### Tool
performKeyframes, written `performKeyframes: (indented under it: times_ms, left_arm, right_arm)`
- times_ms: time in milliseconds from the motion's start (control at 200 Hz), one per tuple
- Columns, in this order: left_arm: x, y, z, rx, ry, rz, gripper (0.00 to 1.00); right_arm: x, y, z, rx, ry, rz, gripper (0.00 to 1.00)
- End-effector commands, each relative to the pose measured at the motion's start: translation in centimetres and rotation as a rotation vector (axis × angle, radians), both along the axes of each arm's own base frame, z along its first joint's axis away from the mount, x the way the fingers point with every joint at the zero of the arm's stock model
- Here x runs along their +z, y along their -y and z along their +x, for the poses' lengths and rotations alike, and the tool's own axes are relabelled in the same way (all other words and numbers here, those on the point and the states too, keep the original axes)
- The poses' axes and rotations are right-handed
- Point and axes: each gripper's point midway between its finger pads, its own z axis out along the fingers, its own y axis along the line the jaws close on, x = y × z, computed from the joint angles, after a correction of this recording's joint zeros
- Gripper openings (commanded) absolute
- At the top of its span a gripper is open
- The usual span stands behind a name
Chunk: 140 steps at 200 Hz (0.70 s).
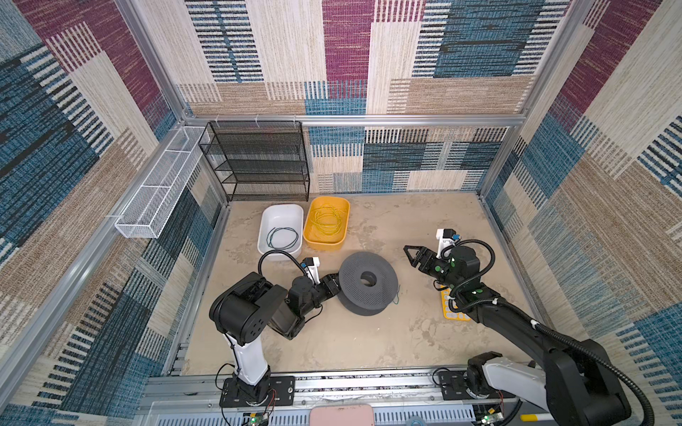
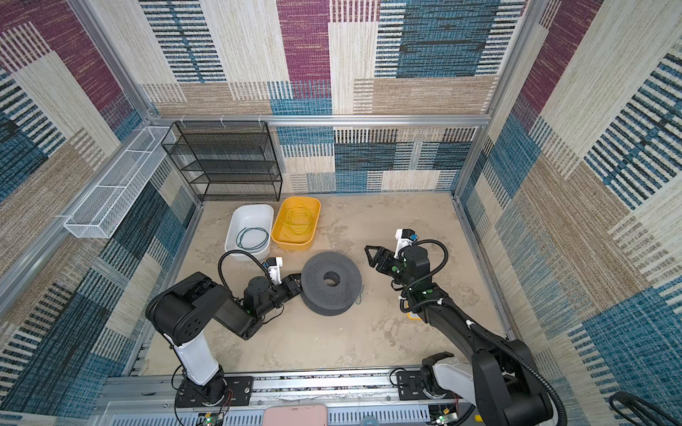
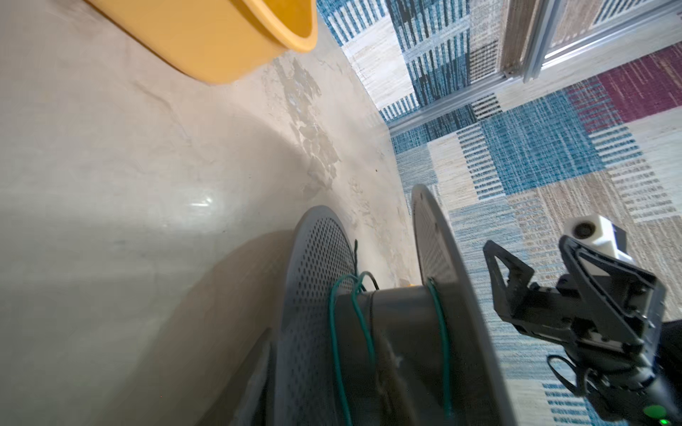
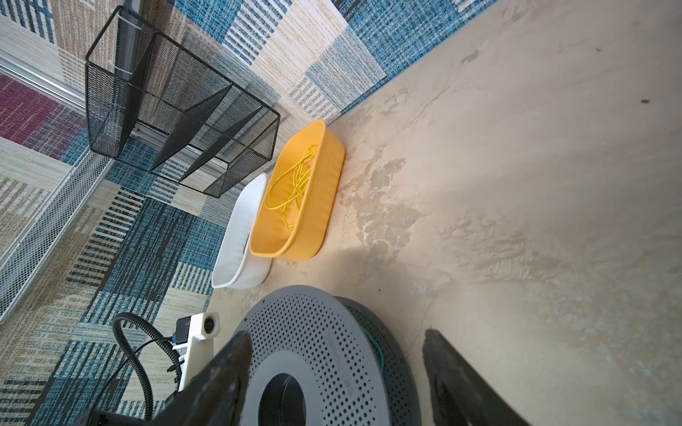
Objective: Wrap the cables
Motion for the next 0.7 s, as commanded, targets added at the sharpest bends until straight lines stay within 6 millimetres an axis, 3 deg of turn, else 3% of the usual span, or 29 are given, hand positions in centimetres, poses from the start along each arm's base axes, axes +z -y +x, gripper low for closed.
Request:
performKeyframes:
  times_ms: [0,115,215,235,250,366,481,516,536,606,696]
  left_arm:
    - [0.7,-1.3,0.7,0.061,0.054,0.028,0.56]
    - [-0.1,-2.6,0.6,0.11,0.019,0.065,0.68]
    - [-1.0,-3.8,0.3,0.143,-0.047,0.139,0.73]
    - [-1.3,-4.2,0.2,0.159,-0.067,0.161,0.86]
    - [-1.3,-4.6,0.1,0.172,-0.077,0.177,0.9]
    - [-1.2,-7.6,-0.5,0.265,-0.176,0.376,0.91]
    - [3.6,-9.4,-0.7,0.293,-0.118,0.501,1.0]
    - [5.5,-9.5,-0.7,0.278,-0.086,0.536,1.0]
    - [6.6,-9.5,-0.7,0.265,-0.062,0.554,1.0]
    - [9.5,-10.0,-0.9,0.243,-0.02,0.636,0.99]
    - [12.8,-11.8,-0.9,0.276,-0.002,0.773,1.0]
  right_arm:
    - [0.7,0.0,0.0,0.012,0.024,-0.018,0.75]
    - [1.3,0.2,0.0,0.006,0.034,-0.03,0.75]
    - [1.9,0.4,0.0,0.0,0.042,-0.042,0.76]
    - [2.0,0.5,0.0,-0.004,0.045,-0.047,0.76]
    - [2.1,0.5,0.0,-0.005,0.045,-0.05,0.76]
    - [2.7,0.9,0.1,-0.013,0.052,-0.072,0.79]
    - [5.0,1.2,0.0,-0.015,0.1,-0.106,0.86]
    - [6.1,1.3,-0.2,-0.011,0.13,-0.126,0.92]
    - [6.8,1.3,-0.3,-0.007,0.15,-0.139,1.0]
    - [9.5,1.8,-0.7,-0.013,0.218,-0.179,0.99]
    - [11.7,4.0,-0.8,-0.111,0.265,-0.296,0.99]
